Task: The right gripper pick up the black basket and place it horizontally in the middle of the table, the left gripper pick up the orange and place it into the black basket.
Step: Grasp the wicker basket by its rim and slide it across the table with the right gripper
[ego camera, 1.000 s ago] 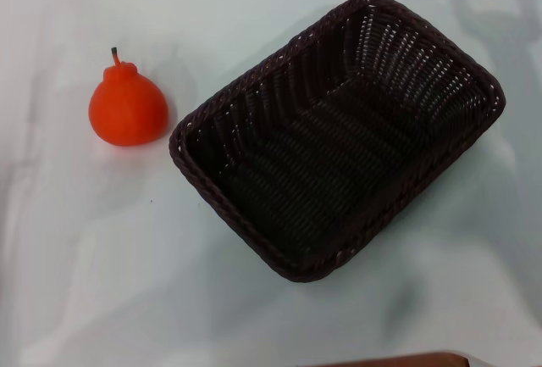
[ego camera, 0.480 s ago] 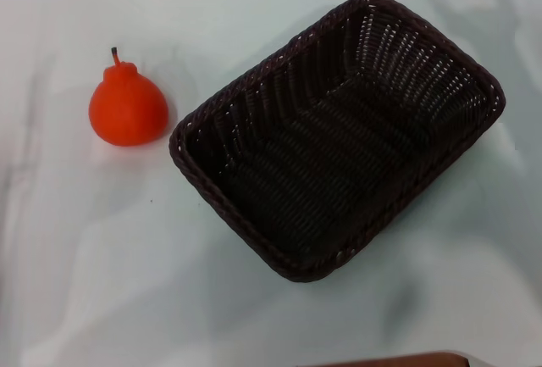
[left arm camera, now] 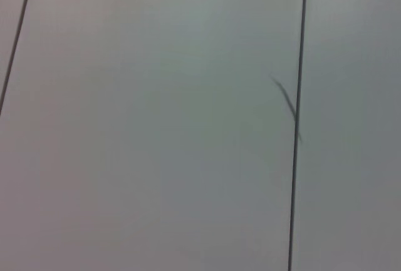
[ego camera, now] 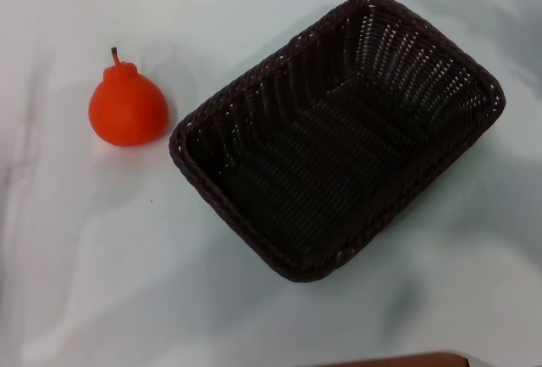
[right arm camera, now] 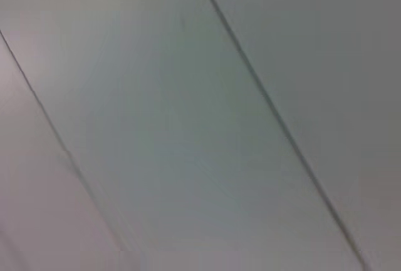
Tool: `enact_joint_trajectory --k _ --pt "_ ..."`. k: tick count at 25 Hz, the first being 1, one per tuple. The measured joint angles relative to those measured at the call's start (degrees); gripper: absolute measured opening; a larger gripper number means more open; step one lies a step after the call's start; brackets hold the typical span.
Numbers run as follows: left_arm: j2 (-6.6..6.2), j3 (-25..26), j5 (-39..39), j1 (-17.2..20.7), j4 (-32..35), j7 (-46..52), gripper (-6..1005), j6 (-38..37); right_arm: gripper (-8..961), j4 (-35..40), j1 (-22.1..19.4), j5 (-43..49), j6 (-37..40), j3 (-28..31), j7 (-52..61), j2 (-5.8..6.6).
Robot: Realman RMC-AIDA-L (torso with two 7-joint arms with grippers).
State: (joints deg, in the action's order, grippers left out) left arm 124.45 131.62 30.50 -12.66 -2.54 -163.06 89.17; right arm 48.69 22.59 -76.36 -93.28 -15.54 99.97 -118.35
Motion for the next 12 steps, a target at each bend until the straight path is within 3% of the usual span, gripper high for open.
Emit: enact_joint_trajectory --k 6,9,12 --pt "0.00 -0.18 0.00 -0.01 0.03 0.06 858 0.04 872 18.44 6.50 21.87 -6.43 -4.28 24.44 2.91" --pt "0.00 -0.03 -0.01 0.04 0.03 0.10 857 -0.10 893 22.28 11.32 32.25 -10.28 -8.14 33.04 4.28" --pt "0.00 -0.05 0.00 -0.03 0.03 0.11 857 -0.27 913 23.71 16.16 42.59 -11.99 -13.04 37.66 4.42"
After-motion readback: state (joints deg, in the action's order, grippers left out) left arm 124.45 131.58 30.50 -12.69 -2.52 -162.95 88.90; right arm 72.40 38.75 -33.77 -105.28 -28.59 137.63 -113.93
